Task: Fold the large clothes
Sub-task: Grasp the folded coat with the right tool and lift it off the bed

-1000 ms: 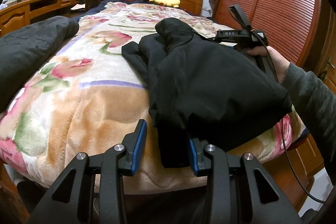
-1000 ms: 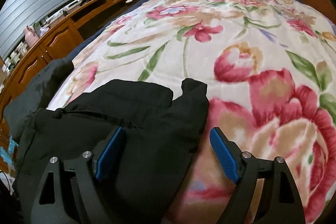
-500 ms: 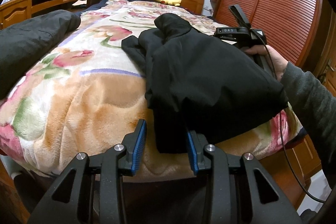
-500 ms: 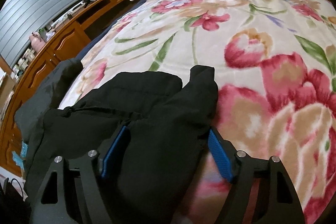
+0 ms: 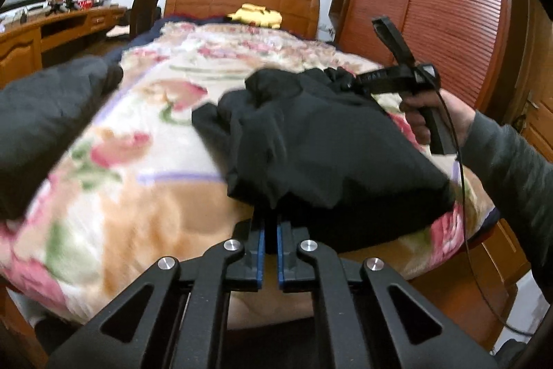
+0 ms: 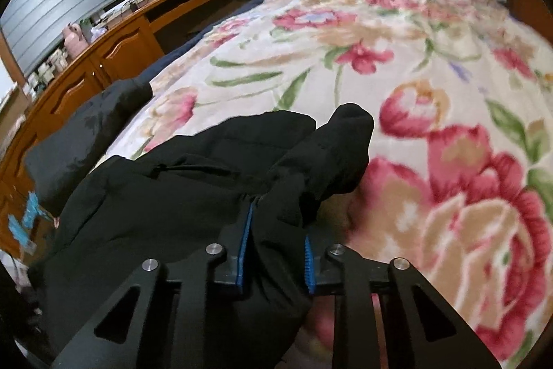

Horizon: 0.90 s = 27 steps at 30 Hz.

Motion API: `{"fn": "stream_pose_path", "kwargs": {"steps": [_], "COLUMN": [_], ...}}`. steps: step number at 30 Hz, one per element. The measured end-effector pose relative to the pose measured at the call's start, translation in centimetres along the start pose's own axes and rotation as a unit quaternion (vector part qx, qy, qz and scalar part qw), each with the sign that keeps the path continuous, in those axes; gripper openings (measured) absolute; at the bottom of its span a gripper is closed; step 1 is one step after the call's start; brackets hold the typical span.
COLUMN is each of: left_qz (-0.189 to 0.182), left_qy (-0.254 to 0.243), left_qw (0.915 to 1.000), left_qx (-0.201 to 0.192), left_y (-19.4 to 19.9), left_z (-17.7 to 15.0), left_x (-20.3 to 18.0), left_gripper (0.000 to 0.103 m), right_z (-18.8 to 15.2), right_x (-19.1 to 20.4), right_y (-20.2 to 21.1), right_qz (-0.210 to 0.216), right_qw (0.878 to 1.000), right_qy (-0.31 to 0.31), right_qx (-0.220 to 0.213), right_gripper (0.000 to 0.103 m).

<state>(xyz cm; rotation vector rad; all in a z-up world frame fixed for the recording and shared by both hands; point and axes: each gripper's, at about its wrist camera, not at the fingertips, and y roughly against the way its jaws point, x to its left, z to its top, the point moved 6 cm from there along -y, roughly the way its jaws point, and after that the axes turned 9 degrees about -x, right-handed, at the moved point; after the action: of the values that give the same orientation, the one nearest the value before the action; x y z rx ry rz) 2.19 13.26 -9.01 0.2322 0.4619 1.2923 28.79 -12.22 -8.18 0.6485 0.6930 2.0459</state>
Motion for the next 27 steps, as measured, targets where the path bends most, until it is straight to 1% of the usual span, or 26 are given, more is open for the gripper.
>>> {"fn": "stream_pose_path", "kwargs": {"steps": [3, 7, 10, 12, 15, 18, 21, 23, 27], "left_qz": [0.012, 0.027, 0.043, 0.046, 0.057, 0.074, 0.087, 0.107, 0.143], "left_qy": [-0.013, -0.006, -0.003, 0.004, -0.004, -0.012, -0.015, -0.024, -0.025], "left_qw": [0.9998, 0.9994, 0.9986, 0.9982, 0.9974, 0.9955, 0.9938, 0.9910, 0.9850], "left_qx": [-0.010, -0.022, -0.031, -0.038, -0.043, -0.057, -0.067, -0.077, -0.094], "left_y": [0.4, 1.3, 2.3, 2.8, 3.3, 4.0, 4.8, 5.7, 7.3], "left_z": [1.3, 2.6, 3.3, 3.8, 5.0, 7.3, 9.3, 11.2, 13.6], "left_x": [1.2, 3.7, 5.5, 6.3, 7.4, 9.4, 11.3, 13.2, 16.9], "left_gripper": [0.005, 0.004, 0.004, 0.004, 0.004, 0.004, 0.004, 0.004, 0.004], "right_z": [0.7, 1.2, 1.6, 1.8, 2.6, 4.2, 6.4, 8.0, 11.2], "right_x": [1.7, 4.1, 5.8, 6.7, 8.2, 10.2, 11.8, 13.3, 17.8], "right_y": [0.9, 0.8, 0.4, 0.1, -0.5, -1.0, -1.5, -2.0, -3.4], "right_qz": [-0.008, -0.012, -0.008, -0.004, -0.006, -0.002, -0.003, -0.001, 0.007], "right_qw": [1.000, 0.999, 0.998, 0.997, 0.996, 0.993, 0.991, 0.990, 0.986], "right_qy": [0.020, 0.045, 0.053, 0.061, 0.083, 0.102, 0.107, 0.112, 0.132], "right_qx": [-0.021, -0.025, -0.032, -0.036, -0.042, -0.056, -0.075, -0.087, -0.104], "right_gripper": [0.021, 0.020, 0.019, 0.019, 0.018, 0.017, 0.017, 0.017, 0.017]}}
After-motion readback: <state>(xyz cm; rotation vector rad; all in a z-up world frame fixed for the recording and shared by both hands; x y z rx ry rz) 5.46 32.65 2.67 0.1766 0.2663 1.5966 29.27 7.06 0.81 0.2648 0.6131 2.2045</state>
